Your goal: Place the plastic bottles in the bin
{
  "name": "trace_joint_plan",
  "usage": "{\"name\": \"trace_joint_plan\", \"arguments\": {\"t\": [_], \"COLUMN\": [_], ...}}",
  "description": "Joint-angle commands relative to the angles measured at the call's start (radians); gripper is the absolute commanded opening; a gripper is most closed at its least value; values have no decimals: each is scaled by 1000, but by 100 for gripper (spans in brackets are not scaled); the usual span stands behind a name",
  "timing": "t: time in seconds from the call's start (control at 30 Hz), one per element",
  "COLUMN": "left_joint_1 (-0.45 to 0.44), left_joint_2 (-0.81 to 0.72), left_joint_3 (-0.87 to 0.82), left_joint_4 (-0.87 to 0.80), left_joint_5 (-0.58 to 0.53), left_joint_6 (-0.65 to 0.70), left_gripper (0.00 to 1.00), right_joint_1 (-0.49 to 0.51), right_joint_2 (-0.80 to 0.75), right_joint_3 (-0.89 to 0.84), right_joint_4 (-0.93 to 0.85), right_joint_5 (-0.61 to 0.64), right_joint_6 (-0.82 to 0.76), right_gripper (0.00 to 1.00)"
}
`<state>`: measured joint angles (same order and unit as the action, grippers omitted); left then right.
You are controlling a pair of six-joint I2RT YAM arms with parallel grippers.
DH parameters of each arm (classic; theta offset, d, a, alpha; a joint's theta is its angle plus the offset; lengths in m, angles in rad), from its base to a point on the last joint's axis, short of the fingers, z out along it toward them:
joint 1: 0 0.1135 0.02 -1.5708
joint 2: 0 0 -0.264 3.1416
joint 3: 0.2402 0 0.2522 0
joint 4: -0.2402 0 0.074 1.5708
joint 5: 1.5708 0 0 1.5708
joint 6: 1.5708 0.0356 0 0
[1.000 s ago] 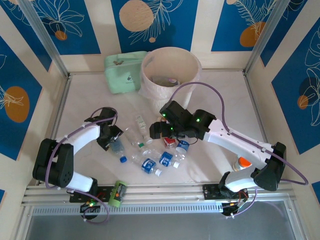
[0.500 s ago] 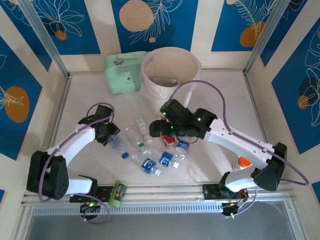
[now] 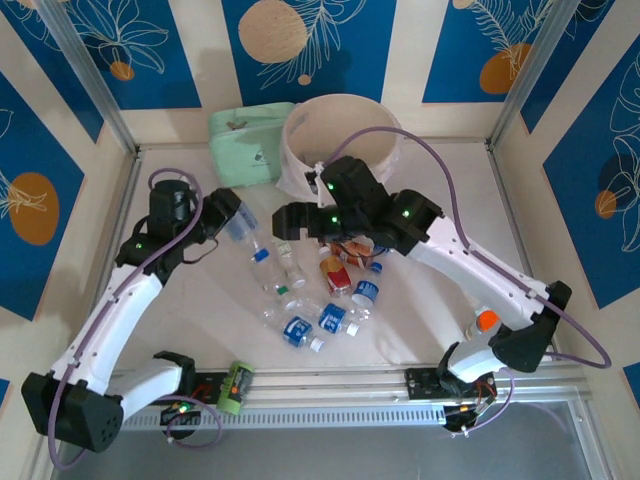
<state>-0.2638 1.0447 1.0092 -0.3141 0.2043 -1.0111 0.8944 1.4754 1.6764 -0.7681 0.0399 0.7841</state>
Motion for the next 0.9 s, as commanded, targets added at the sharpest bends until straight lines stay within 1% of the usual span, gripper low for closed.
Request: {"name": "trace_joint_plan", "arguments": {"t": [0.0, 0.07, 0.27, 0.37, 0.47, 0.57, 0.87], "left_joint_1": [10, 10, 9, 4, -3, -12, -55], "left_joint_2": [-1, 12, 78, 115, 151, 165, 185], "left_joint_3": [-8, -19, -31, -58, -72, -72, -57], "left_joint_4": [423, 571, 908, 1094, 1223, 1256, 1312], "left_joint_5": [223, 263, 361, 375, 385, 379, 401], "left_joint_6": [-121, -190, -383, -496, -576, -607, -634], "left_gripper": [53, 53, 52, 53, 52, 53, 54], "right_joint_1": [-44, -81, -191, -226, -249, -262, -262], "right_joint_2": [19, 6, -60, -73, -81, -70, 34], "right_joint_3": [63, 65, 9, -7, -22, -21, 94], "right_joint_4": [17, 38, 151, 204, 266, 326, 315], "right_joint_5": [-128, -169, -330, -403, -444, -481, -503], "right_joint_6": [-14, 9, 88, 127, 163, 191, 194], "right_gripper": [89, 90, 96, 97, 97, 97, 96]}}
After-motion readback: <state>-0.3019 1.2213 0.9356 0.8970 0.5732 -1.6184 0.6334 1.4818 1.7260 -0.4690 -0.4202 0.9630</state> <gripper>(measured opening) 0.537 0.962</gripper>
